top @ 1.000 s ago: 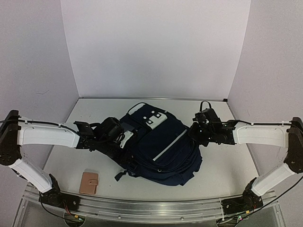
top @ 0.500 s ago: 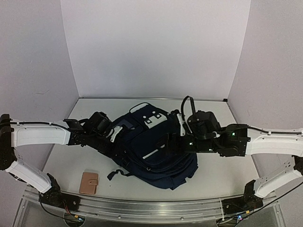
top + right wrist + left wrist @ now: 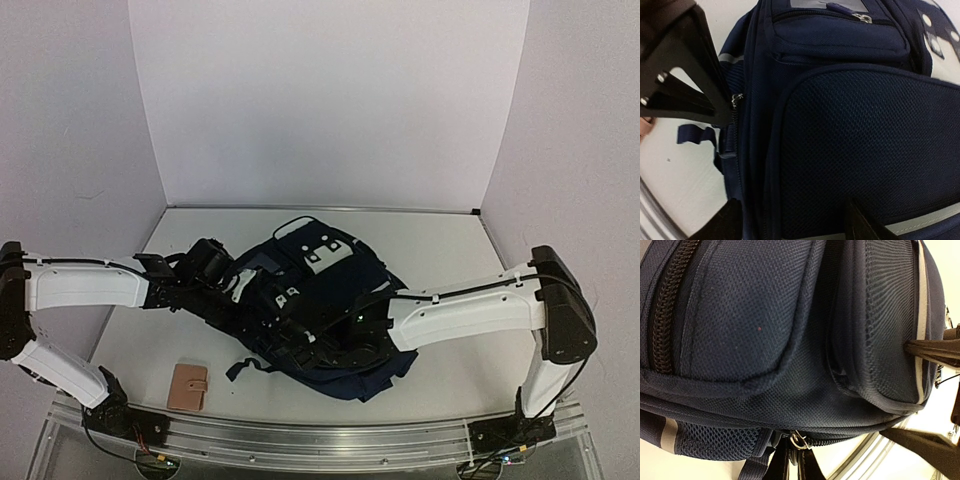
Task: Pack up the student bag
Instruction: Zip the student bag at the center of the board.
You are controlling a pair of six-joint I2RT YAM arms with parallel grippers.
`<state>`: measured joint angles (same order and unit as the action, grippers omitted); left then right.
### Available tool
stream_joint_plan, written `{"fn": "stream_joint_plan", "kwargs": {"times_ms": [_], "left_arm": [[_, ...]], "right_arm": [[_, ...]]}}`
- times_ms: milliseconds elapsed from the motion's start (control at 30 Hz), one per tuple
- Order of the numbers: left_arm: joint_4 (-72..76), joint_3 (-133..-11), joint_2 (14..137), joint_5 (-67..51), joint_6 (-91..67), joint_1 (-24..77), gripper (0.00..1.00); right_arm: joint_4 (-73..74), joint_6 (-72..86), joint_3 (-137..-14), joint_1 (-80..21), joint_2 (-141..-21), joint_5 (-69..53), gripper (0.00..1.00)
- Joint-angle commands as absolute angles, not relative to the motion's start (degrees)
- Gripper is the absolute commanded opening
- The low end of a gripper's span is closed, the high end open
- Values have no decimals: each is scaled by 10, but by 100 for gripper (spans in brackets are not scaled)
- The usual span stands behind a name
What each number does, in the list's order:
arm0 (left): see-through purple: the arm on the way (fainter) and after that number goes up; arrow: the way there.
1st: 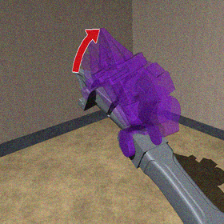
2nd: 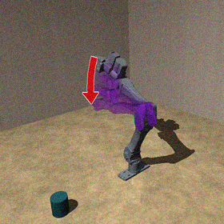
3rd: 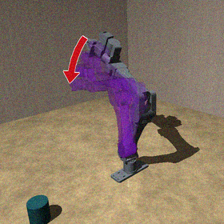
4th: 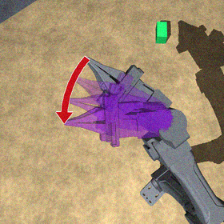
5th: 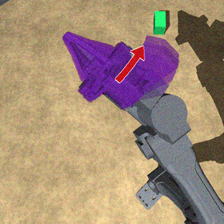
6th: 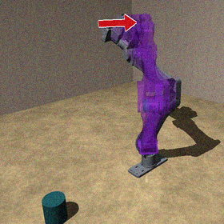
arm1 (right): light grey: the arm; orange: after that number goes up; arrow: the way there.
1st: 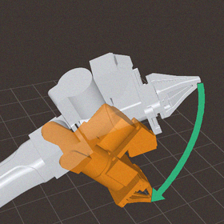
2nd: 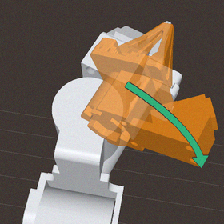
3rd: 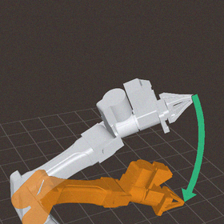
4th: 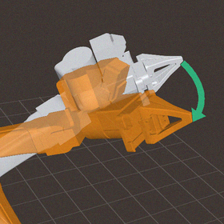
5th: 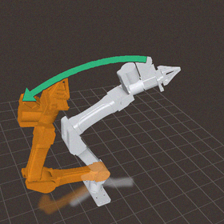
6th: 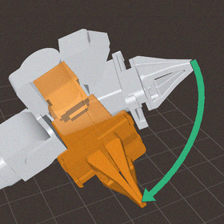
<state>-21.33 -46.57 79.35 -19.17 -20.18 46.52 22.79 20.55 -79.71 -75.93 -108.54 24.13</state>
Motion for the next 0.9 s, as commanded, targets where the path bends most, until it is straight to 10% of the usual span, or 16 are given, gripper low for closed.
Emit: {"fn": "stream_joint_plan", "kwargs": {"times_ms": [0,167,867], "left_arm": [[-205,-466,778,-213,-208,461,0],[-216,-478,799,-253,-205,461,0],[-260,-454,745,-97,-337,553,1]], "right_arm": [[261,190,-814,-763,-1092,349,43],[201,226,-798,-763,-1095,334,0],[95,287,-868,-733,-1154,324,0]]}}
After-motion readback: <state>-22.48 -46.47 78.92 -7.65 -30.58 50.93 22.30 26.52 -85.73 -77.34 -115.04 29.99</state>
